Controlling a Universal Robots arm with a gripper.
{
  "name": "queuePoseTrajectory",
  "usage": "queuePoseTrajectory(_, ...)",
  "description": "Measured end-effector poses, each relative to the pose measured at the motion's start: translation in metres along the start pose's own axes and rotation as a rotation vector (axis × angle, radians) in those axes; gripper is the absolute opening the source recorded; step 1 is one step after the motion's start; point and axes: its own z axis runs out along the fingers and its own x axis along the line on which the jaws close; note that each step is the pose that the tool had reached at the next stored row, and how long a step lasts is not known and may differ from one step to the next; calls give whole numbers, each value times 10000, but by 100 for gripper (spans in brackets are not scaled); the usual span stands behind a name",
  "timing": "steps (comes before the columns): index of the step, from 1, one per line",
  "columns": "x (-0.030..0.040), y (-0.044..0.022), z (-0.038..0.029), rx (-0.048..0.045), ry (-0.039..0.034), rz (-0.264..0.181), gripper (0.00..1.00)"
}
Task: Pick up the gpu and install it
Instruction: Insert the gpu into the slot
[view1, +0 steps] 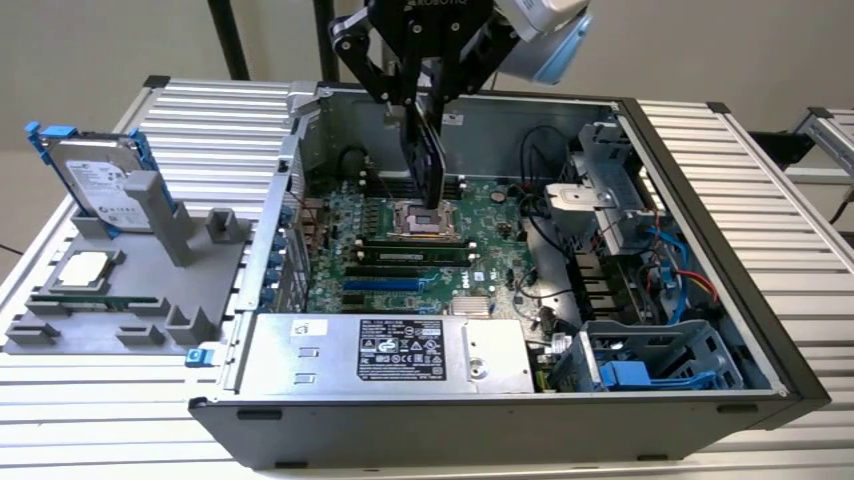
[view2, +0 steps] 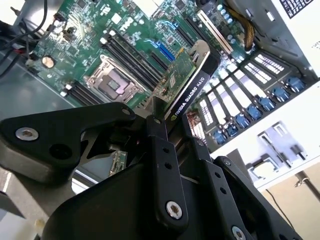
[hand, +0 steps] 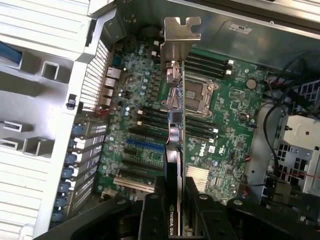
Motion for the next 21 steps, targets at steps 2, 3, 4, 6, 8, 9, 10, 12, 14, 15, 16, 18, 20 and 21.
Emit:
queuePoseTrajectory(2,0,0,0,-2,6,-100,0)
queuePoseTrajectory(3,0,0,0,-4,9,-154,0)
queuePoseTrajectory(4,0,0,0,-5,12,-207,0)
queuePoseTrajectory(6,0,0,-1,-8,18,-311,0)
queuePoseTrajectory(8,0,0,-1,-10,24,-415,0)
queuePoseTrajectory(9,0,0,-1,-12,27,-472,0)
queuePoseTrajectory(10,0,0,-1,-13,31,-527,0)
queuePoseTrajectory(12,0,0,-1,-16,37,-641,0)
queuePoseTrajectory(14,0,0,-2,-18,45,-754,0)
queuePoseTrajectory(15,0,0,-2,-19,47,-804,0)
queuePoseTrajectory(16,0,0,-3,-20,51,-861,0)
queuePoseTrajectory(18,0,0,-3,-23,58,-981,0)
queuePoseTrajectory(20,0,0,-2,-28,64,-1107,0)
queuePoseTrajectory(21,0,0,-2,-30,67,-1164,0)
